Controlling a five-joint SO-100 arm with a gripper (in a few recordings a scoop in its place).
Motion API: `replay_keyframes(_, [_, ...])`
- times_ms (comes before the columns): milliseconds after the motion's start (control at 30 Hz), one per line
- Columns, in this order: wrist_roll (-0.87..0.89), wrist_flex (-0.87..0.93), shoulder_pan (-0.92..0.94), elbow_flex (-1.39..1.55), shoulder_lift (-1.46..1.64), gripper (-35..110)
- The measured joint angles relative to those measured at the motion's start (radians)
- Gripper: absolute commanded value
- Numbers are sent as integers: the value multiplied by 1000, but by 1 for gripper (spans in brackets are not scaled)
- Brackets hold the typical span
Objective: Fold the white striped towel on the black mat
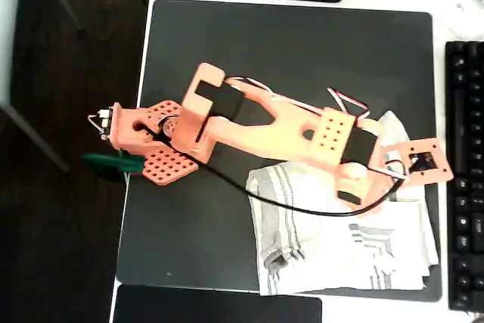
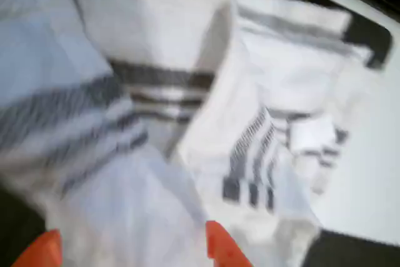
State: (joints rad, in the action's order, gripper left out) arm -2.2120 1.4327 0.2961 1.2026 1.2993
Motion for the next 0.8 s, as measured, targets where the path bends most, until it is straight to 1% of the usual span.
replay_keyframes(100, [38,-49,-18,0,-64,19])
replay_keyframes(300, [127,-55,-64,-5,-94,0])
replay_keyframes(567, [186,18,-55,-164,-72,0])
replay_keyframes(800, [209,17,87,-244,-40,0])
